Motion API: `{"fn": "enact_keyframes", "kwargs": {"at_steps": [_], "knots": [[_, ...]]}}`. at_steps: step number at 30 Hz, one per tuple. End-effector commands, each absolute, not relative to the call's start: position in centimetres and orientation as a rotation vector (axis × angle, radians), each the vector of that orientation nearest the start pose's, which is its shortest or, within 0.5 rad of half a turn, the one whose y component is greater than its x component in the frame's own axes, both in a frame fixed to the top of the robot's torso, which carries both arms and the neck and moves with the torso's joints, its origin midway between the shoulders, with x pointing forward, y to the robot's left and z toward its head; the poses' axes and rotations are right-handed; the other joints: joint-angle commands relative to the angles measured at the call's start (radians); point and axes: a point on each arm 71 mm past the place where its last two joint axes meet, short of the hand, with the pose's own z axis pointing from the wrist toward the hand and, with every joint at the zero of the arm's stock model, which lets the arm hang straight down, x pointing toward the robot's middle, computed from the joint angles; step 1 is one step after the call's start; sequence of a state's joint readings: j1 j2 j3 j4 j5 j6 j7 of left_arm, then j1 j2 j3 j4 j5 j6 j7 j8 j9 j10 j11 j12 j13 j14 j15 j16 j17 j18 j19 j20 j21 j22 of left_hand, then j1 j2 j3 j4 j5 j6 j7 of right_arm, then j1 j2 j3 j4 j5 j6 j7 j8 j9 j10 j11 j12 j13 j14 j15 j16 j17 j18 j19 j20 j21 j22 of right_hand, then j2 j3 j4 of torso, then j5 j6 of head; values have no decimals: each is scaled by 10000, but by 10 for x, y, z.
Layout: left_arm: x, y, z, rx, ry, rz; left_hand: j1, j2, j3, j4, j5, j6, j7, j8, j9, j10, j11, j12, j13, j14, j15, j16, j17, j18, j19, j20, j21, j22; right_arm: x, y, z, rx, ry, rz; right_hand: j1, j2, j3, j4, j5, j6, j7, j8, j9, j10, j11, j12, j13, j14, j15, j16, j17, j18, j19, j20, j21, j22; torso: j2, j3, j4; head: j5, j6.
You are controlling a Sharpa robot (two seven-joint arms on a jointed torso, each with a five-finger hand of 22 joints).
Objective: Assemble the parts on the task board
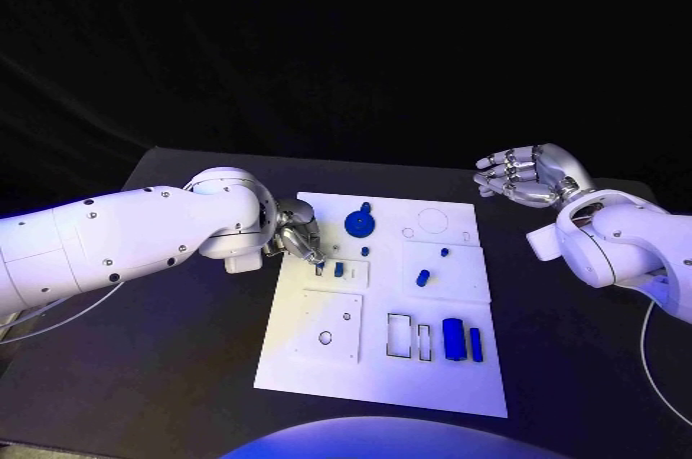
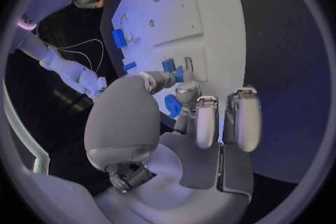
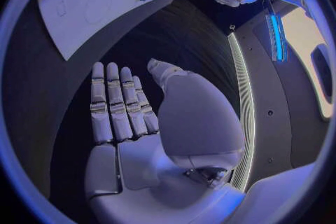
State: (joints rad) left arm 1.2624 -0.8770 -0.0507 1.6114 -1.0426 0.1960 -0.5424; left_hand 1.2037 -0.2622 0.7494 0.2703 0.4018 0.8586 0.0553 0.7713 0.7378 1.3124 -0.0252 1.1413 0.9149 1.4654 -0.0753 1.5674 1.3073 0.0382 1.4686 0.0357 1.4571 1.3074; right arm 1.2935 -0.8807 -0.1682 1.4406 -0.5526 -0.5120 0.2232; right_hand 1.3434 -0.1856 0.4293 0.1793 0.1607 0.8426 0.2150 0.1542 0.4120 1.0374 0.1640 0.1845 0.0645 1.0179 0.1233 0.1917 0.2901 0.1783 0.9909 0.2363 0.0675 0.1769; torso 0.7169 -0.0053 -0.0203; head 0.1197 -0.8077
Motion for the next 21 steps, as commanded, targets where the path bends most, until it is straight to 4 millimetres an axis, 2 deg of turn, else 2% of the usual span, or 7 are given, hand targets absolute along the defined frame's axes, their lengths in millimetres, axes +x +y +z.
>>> {"fn": "enact_keyframes", "kwargs": {"at_steps": [1,21], "knots": [[464,205,-198,-721,23461,-4203,-22,-76,1909,-1837,83,74,-17,51,25,80,6,10,-20,1054,-59,34,2634,35,215,-65,47,868,504,-258,-178,6118,15007,10202,-106,-22,-10,-44,34,7,145,-73,-20,-44,76,-78,-18,16,87,-55,-24,53,-41,68,-46,-31,-3,4,-8,8,-29],[463,205,-203,-351,23771,-3765,-205,-199,2030,-1912,275,151,-71,244,86,202,-40,149,177,1054,-94,34,2634,19,245,-97,96,945,504,-258,-178,6177,14989,10207,-159,-16,-61,-66,41,-15,214,-121,-52,-81,124,-159,-19,22,116,-120,-93,53,-63,92,-42,-128,0,3,-5,35,-82]]}}
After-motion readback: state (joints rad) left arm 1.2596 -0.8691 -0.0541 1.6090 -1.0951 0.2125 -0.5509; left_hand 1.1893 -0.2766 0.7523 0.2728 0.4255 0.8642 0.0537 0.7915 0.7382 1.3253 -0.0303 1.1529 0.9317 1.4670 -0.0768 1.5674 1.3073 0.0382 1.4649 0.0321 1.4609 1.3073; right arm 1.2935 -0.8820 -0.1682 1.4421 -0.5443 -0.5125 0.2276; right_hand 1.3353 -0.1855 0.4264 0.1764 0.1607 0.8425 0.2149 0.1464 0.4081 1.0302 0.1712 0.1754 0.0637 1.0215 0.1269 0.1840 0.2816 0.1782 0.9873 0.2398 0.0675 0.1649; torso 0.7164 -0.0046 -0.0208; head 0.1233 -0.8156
